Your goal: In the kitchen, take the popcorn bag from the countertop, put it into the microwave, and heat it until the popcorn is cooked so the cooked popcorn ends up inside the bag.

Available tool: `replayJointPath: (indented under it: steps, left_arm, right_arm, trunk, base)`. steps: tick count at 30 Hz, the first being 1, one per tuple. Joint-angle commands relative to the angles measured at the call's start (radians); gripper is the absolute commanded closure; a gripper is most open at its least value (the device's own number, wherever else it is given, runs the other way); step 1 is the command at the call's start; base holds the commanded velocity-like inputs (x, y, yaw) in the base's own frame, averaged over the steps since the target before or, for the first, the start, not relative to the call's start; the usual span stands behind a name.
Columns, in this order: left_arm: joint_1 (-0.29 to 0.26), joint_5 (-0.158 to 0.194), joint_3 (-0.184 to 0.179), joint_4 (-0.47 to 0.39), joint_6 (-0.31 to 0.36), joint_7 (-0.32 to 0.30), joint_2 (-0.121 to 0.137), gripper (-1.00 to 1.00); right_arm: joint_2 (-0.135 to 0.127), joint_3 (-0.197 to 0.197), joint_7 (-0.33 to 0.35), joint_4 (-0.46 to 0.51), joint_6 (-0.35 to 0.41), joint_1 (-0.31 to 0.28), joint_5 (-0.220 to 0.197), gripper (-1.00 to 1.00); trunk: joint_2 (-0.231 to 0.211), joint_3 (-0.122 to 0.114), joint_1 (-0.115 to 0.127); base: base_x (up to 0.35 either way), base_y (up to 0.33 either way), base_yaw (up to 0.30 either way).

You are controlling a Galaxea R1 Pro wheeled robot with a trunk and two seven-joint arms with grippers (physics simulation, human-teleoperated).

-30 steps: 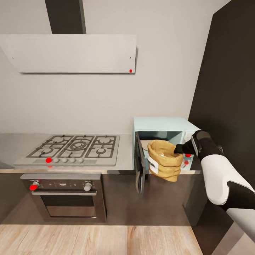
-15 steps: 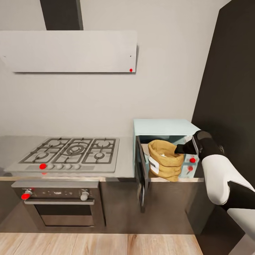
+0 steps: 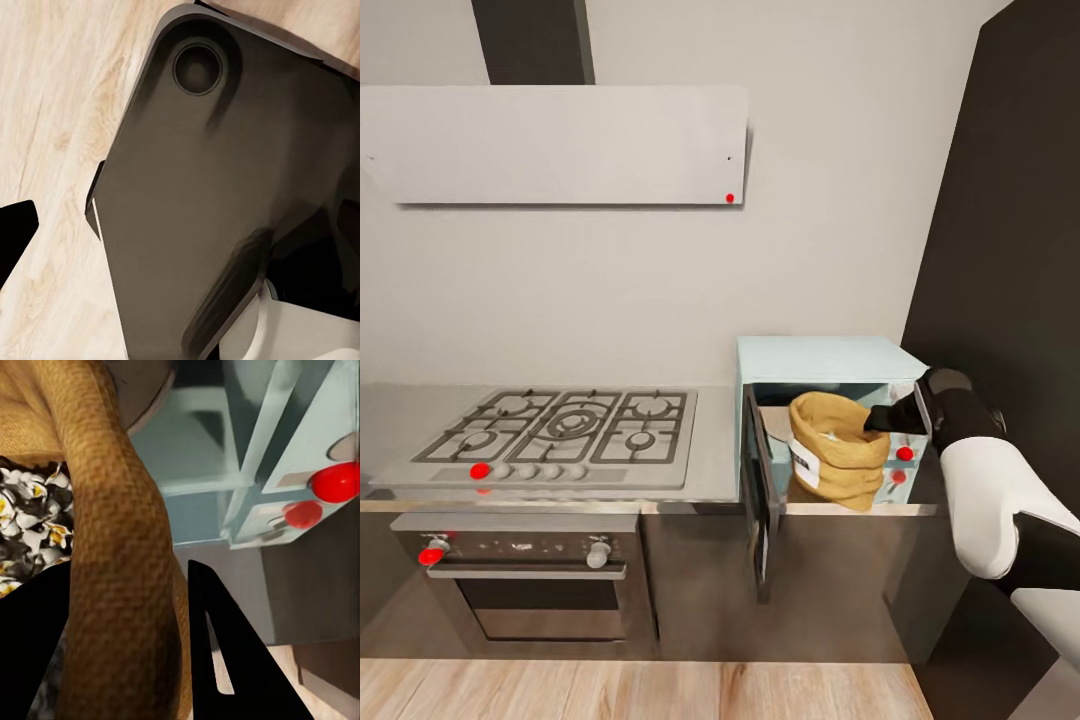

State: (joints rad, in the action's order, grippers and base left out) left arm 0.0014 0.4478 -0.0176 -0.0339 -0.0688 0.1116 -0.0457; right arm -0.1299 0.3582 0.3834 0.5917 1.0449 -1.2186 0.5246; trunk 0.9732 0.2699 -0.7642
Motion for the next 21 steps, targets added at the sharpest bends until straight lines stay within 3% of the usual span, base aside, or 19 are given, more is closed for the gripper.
replayJointPath:
  steps: [1,10,21]
  left_arm:
    - [0.0,0.005,-0.002,-0.001,-0.002,0.003,0.0,-1.0]
    - [0.0,0.006,-0.002,-0.001,-0.002,0.004,0.0,-1.0]
    - [0.0,0.006,-0.002,-0.001,-0.002,0.003,0.0,-1.0]
  right_arm:
    - [0.0,0.003,0.009,0.007,0.002,-0.001,0.009,1.0]
    - [0.001,0.004,0.012,0.084,0.002,-0.001,0.009,1.0]
    - [0.001,0.002,0.009,0.083,0.002,-0.001,0.008,1.0]
  trunk:
    - [0.001,0.001,0.0]
    - [0.001,0.001,0.0]
    - [0.001,0.001,0.0]
  base:
    - [0.0,0.0,0.0]
    - [0.0,0.0,0.0]
    - [0.055,0.0,0.0]
